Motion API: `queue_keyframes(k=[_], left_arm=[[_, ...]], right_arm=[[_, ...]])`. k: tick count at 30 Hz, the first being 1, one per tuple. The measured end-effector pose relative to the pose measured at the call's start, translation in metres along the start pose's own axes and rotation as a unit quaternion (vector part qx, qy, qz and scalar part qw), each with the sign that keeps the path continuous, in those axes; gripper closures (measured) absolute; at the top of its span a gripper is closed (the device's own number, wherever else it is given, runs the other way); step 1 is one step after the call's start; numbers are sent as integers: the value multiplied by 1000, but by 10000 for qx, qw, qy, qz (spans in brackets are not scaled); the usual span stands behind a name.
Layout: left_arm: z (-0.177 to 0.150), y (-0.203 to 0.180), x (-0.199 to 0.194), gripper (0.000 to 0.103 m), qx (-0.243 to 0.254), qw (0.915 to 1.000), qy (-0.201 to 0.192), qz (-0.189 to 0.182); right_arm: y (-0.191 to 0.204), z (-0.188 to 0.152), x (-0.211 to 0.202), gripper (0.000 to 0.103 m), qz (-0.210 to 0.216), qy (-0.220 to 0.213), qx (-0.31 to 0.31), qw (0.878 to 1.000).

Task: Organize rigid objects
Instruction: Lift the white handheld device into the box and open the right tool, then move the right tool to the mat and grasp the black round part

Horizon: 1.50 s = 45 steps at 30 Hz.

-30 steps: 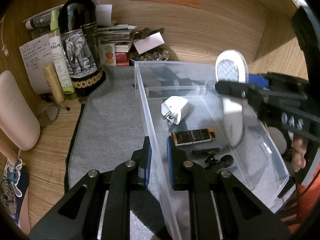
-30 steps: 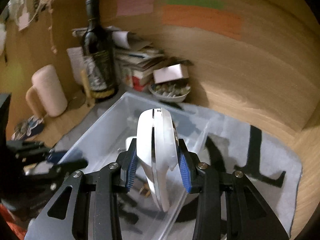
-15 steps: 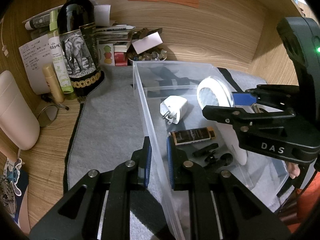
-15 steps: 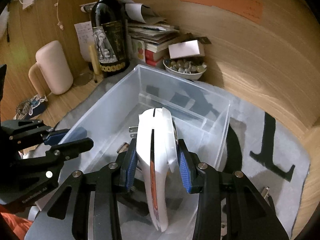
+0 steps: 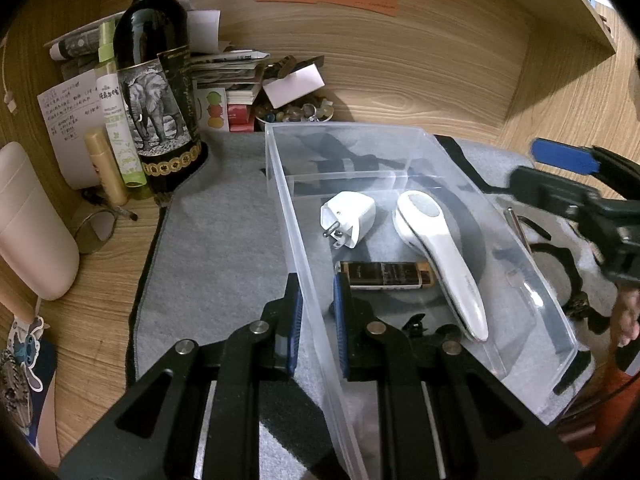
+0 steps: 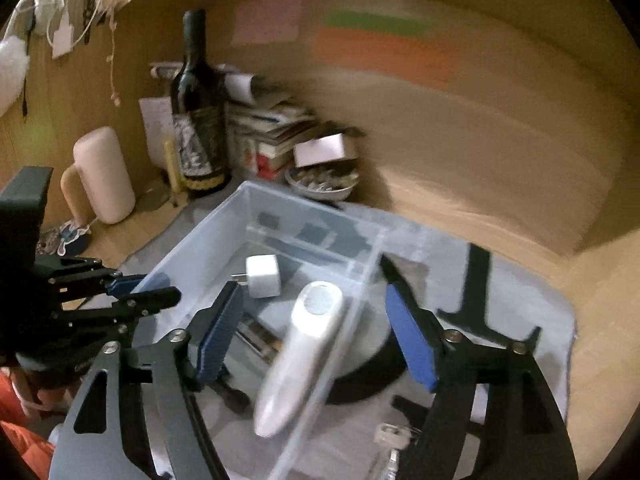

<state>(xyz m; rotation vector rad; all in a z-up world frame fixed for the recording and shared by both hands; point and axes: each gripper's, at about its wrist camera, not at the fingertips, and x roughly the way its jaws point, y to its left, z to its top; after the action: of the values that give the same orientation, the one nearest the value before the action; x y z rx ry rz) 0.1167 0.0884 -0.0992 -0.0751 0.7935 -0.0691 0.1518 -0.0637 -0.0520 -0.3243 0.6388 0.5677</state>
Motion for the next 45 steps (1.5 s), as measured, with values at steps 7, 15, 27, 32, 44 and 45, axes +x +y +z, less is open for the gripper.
queue_keyframes(k=[7,15,27,32,44,45], left_arm=[[0,0,0,89,8,10000,0,6],[-1,-1,0,89,37,10000,-15,22],[-1,-1,0,89,62,10000,-19,28],[-1,-1,0,89,61,10000,-19,23],[-2,2,-1,89,30,10000,-17,2],[-2,2,-1,89,36,10000,-15,1]], right_arm=[[-29,-23,-29,22,-572,-13,382,9976],[-60,-82,-50,21,-1251,431,1193,9840],[-88,-157,-29,24,-1277,1370,2203,9573],[-94,-158,-31,48,-1383,1289,2219,9566],[-100,-148,-36,70,-1241,1066,2255,9604],[-98,-143,-36,70,-1221,1027,2198,9624]])
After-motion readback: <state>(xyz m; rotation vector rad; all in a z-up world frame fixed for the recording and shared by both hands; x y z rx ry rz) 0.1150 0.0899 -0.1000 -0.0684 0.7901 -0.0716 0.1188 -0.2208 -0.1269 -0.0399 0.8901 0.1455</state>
